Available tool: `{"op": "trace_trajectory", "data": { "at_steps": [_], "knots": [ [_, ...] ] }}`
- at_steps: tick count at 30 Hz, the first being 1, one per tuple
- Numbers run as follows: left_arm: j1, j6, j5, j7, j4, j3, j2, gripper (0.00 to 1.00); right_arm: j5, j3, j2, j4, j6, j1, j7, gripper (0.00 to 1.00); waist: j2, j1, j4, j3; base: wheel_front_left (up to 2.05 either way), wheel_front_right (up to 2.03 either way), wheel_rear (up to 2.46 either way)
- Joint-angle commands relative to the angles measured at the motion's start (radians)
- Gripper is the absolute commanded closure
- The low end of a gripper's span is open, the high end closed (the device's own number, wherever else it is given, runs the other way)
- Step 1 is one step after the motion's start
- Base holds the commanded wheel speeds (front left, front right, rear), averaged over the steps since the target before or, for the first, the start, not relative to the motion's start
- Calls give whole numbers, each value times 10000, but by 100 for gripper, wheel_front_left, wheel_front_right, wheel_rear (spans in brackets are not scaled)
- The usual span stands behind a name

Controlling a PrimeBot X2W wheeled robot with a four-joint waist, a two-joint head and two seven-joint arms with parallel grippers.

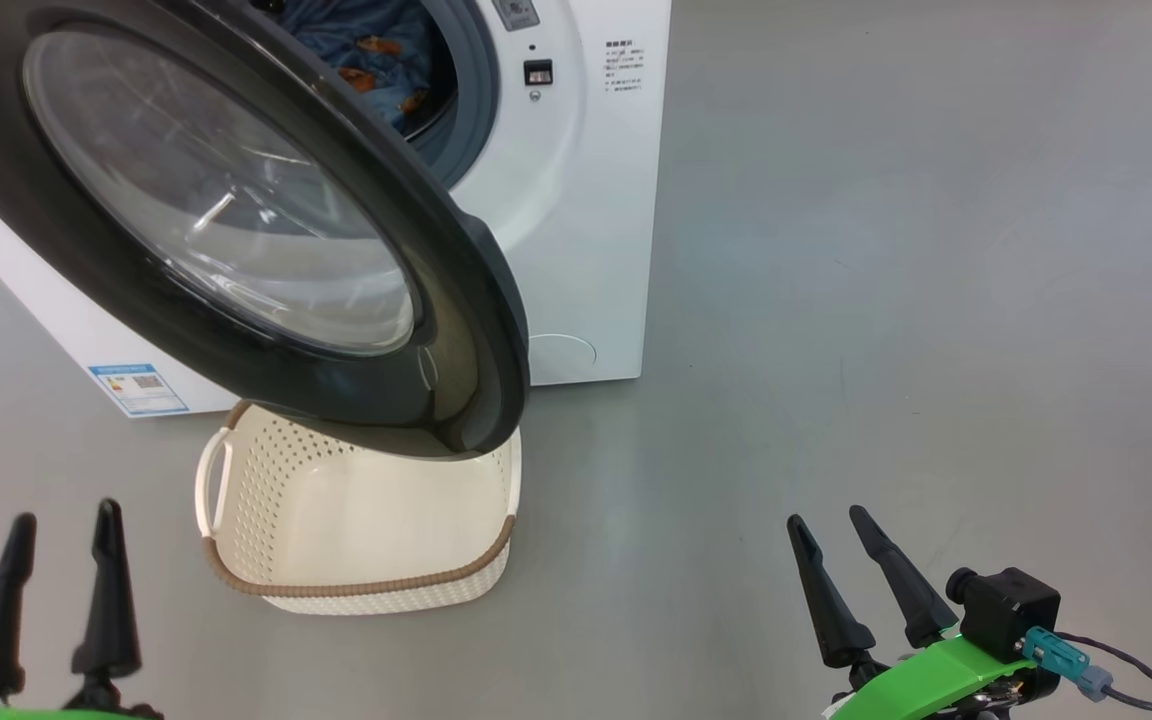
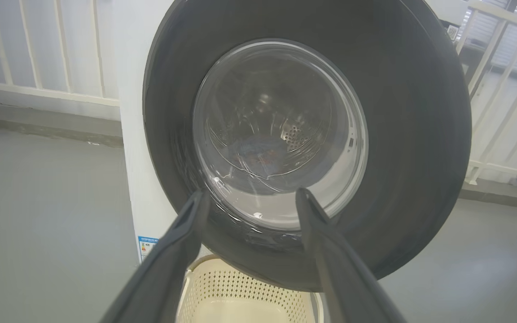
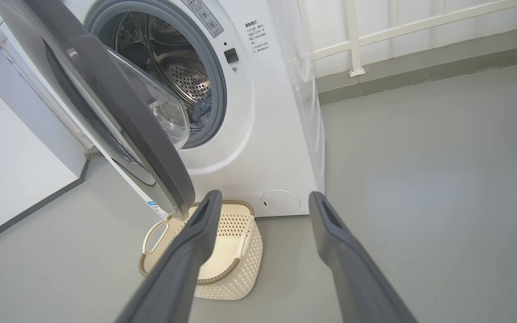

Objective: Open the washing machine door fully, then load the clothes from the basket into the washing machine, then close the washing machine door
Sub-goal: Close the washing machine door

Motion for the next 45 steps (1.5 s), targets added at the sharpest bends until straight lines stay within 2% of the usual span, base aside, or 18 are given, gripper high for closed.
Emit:
{"op": "trace_trajectory", "data": {
  "at_steps": [1,8,18,37,45],
  "knots": [
    [-122,-27,405,-61,-256,459,132,0,14,269,45,-265,27,-84,-120,0,0,0,3,-8,0,0,0],
    [270,-27,1700,-62,-166,776,-459,0,-16,255,45,-301,27,-84,-120,0,0,0,24,-93,0,0,0],
    [518,-27,2394,-62,114,726,-863,0,-85,244,45,-249,27,-92,-120,0,0,0,10,-239,0,0,0],
    [688,-27,2647,-62,811,610,-814,0,-656,-38,45,-694,27,52,-120,0,0,0,-101,-328,0,0,0],
    [714,-27,2815,-62,946,647,-846,0,-1294,-244,45,-729,27,122,-120,0,0,0,-117,-363,0,0,0]
  ]
}}
